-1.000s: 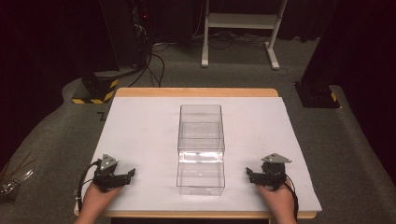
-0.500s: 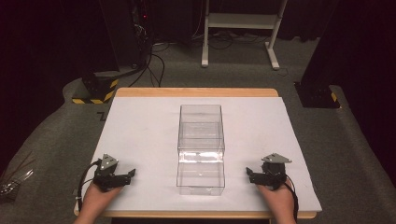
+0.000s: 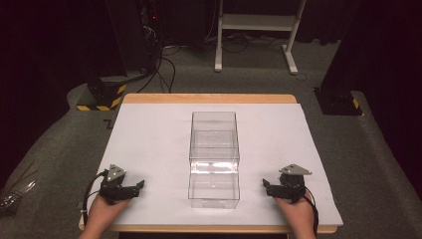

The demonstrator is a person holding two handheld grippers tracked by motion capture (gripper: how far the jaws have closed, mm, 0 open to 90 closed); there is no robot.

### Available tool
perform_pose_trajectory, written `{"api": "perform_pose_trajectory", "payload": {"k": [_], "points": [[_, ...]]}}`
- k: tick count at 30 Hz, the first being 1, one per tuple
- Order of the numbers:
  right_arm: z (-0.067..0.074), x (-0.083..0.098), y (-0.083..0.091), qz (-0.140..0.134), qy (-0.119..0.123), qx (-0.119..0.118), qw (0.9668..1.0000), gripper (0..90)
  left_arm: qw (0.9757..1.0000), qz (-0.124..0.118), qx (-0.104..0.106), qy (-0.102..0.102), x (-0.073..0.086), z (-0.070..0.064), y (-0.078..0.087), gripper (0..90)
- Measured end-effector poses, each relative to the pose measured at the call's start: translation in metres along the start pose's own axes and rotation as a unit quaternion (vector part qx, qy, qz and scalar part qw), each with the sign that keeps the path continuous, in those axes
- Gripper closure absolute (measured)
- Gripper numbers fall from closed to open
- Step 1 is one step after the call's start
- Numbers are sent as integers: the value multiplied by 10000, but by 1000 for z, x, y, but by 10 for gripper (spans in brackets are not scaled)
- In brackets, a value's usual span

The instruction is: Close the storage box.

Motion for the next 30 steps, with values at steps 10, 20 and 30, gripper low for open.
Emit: {"api": "perform_pose_trajectory", "payload": {"k": [10,20,30], "points": [[4,-2,6,-80,59,-47,9999,133,10000,0,-9,-11,0,0,0,157],[12,-5,11,-209,164,-153,9995,134,10000,-2,2,3,0,0,0,157],[19,-8,17,-327,245,-217,9989,134,10000,-3,1,2,0,0,0,158]]}}
Point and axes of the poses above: each handheld gripper's, and its own axes: y roughly backward along the jaws, x roughly out of its underside, z roughly to its left, the point moved 6 cm from there along -y, roughly forward along the jaws, and after that the axes turned 12 degrees about z, right-handed, at the moved point
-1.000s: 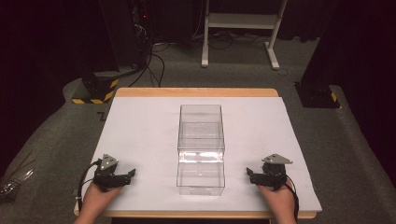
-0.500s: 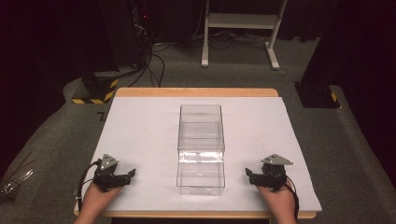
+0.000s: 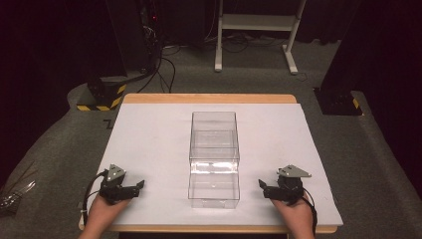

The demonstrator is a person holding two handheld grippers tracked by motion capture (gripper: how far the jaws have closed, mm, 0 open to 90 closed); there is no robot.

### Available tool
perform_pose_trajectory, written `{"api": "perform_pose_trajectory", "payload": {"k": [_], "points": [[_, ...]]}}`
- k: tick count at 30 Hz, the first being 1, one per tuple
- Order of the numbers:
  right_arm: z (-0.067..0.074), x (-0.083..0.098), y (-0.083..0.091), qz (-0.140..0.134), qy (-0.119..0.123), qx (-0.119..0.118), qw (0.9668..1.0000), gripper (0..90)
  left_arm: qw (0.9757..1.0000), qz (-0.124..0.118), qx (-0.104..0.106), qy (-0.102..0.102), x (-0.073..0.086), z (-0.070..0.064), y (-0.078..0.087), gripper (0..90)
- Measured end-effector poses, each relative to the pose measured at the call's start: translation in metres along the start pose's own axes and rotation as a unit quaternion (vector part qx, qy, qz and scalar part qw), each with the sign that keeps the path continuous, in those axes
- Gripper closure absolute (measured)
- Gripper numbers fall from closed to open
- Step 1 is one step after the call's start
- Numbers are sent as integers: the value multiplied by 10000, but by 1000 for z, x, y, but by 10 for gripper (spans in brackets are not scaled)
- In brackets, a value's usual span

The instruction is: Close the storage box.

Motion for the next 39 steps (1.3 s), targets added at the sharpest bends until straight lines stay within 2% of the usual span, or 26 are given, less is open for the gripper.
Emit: {"api": "perform_pose_trajectory", "payload": {"k": [8,24,31,39], "points": [[5,-1,3,-46,37,-87,9999,134,10000,0,0,0,0,0,0,158],[20,-7,16,-341,166,-277,9989,131,10000,-1,-1,0,0,0,0,157],[25,-8,20,-396,111,-343,9986,139,10000,1,1,2,0,0,0,158],[32,-10,26,-516,167,-416,9977,144,10000,4,-4,-11,0,0,0,157]]}}
Point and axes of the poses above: each handheld gripper's, and its own axes: y roughly backward along the jaws, x roughly out of its underside, z roughly to its left, the point moved 6 cm from there along -y, roughly forward along the jaws, and after that the axes turned 12 degrees about z, right-handed, at the moved point
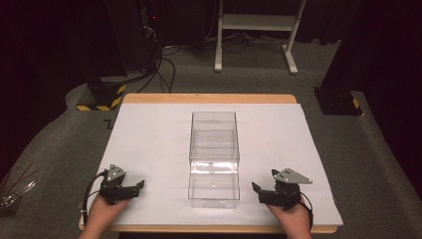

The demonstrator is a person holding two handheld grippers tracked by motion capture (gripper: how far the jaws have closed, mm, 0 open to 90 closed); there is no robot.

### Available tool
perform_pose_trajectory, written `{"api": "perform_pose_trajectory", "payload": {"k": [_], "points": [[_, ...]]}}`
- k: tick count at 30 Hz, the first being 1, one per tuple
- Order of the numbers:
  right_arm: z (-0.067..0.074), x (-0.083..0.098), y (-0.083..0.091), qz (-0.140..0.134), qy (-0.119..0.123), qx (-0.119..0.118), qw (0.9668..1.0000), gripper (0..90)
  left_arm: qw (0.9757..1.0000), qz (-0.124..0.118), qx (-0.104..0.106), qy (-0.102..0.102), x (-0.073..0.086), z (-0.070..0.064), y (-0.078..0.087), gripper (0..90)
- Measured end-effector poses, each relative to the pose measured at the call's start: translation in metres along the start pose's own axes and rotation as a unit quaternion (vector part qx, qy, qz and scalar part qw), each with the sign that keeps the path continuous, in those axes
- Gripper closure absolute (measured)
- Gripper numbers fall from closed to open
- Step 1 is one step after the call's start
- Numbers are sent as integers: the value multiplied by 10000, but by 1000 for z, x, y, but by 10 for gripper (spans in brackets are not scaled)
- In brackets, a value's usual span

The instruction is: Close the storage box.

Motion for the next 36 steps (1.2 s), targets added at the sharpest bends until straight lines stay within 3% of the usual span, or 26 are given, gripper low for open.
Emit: {"api": "perform_pose_trajectory", "payload": {"k": [18,36], "points": [[10,-6,13,-327,2,-197,9993,150,10000,-3,-1,6,0,0,0,158],[33,-13,30,-580,52,-559,9967,150,10000,0,3,0,0,0,0,158]]}}
Point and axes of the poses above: each handheld gripper's, and its own axes: y roughly backward along the jaws, x roughly out of its underside, z roughly to its left, the point moved 6 cm from there along -y, roughly forward along the jaws, and after that the axes turned 12 degrees about z, right-handed, at the moved point
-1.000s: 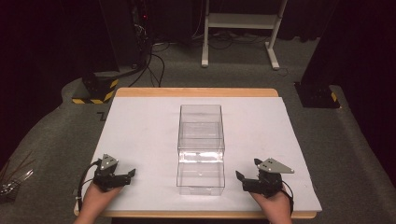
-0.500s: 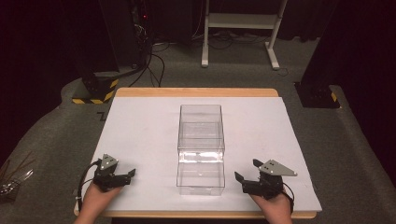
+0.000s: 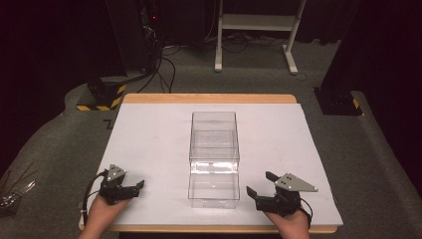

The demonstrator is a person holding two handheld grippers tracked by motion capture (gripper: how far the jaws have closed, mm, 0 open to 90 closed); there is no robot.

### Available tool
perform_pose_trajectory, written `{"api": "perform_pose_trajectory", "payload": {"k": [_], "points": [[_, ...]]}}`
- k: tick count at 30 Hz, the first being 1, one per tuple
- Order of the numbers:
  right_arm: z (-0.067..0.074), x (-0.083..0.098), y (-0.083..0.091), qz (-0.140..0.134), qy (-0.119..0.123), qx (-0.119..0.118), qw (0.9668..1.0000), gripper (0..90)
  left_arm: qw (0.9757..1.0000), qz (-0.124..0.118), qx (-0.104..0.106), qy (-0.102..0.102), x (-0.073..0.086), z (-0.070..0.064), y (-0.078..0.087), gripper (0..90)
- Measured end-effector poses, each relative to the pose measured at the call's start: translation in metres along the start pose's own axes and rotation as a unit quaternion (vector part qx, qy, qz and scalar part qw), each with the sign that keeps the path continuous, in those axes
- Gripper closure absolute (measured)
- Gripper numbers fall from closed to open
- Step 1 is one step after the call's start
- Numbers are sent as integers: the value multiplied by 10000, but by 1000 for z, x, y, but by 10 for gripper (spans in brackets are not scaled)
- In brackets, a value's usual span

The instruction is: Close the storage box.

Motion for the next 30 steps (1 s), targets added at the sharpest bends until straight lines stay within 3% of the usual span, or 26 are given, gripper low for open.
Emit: {"api": "perform_pose_trajectory", "payload": {"k": [13,30], "points": [[19,-4,3,-84,70,-227,9997,153,10000,1,-2,-2,0,0,0,158],[30,-1,-3,-5,91,-484,9988,162,10000,0,1,-1,0,0,0,158]]}}
Point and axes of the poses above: each handheld gripper's, and its own axes: y roughly backward along the jaws, x roughly out of its underside, z roughly to its left, the point moved 6 cm from there along -y, roughly forward along the jaws, and after that the axes turned 12 degrees about z, right-handed, at the moved point
